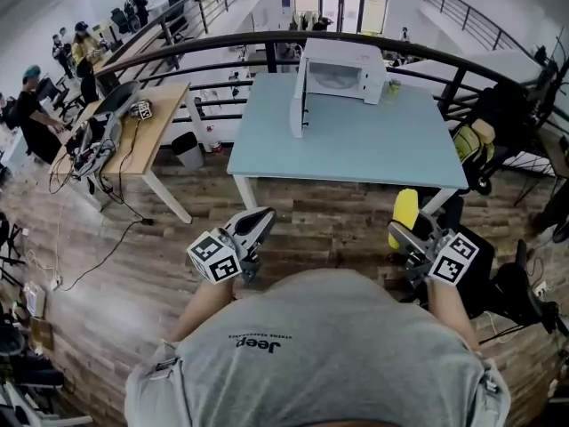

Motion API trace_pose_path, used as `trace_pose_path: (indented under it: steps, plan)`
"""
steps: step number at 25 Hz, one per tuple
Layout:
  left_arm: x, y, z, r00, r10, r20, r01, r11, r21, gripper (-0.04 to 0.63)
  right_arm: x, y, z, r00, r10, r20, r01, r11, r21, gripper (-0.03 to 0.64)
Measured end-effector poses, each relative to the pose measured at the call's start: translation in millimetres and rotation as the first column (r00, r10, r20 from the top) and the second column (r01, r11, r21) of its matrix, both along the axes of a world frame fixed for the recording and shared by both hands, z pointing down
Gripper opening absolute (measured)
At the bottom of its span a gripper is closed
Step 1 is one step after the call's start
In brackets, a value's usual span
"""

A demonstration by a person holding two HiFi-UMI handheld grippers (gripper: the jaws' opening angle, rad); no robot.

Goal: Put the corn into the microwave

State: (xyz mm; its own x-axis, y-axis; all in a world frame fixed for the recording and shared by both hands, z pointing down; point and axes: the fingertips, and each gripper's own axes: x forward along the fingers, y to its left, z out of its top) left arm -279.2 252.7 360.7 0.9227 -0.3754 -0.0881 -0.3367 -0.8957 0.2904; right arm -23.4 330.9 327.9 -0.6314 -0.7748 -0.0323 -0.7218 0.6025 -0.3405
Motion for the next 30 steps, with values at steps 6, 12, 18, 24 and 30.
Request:
trace_pose_path:
  steps: [6, 12, 18, 24, 30]
  plan:
    - [-37.7, -36.8, 4.6, 1.000, -0.017, 0.006, 0.017, 1.000, -0.013, 0.018, -27.3, -48.0, -1.1, 1.000, 0.001, 0.005, -0.001, 1.000, -0.010, 0.270]
    - [-60.2, -66.5, 8.8, 0.999, -0.053, 0.001, 0.053, 0.998, -0.020, 0.018, -41.6, -84.6, -2.9, 1.000, -0.021, -0.008, 0.021, 1.000, -0.012, 0.270]
    - [-56.7, -88.8, 19.4, 0.998, -0.064, 0.011, 0.064, 0.997, -0.050, 0.018, -30.5, -109.7, 8.9, 1.000, -0.016, 0.005, 0.017, 0.999, -0.035, 0.270]
    - [-14.8, -115.2, 25.2, 0.998, -0.057, 0.035, 0.059, 0.997, -0.055, 0.018, 9.1, -138.1, 28.6, 0.999, -0.018, 0.041, 0.020, 0.998, -0.056, 0.270]
    - [46.1, -153.1, 32.0, 0.991, -0.118, 0.066, 0.122, 0.991, -0.050, 0.018, 80.1, -191.0, 47.6, 0.996, -0.054, 0.072, 0.058, 0.997, -0.052, 0.270]
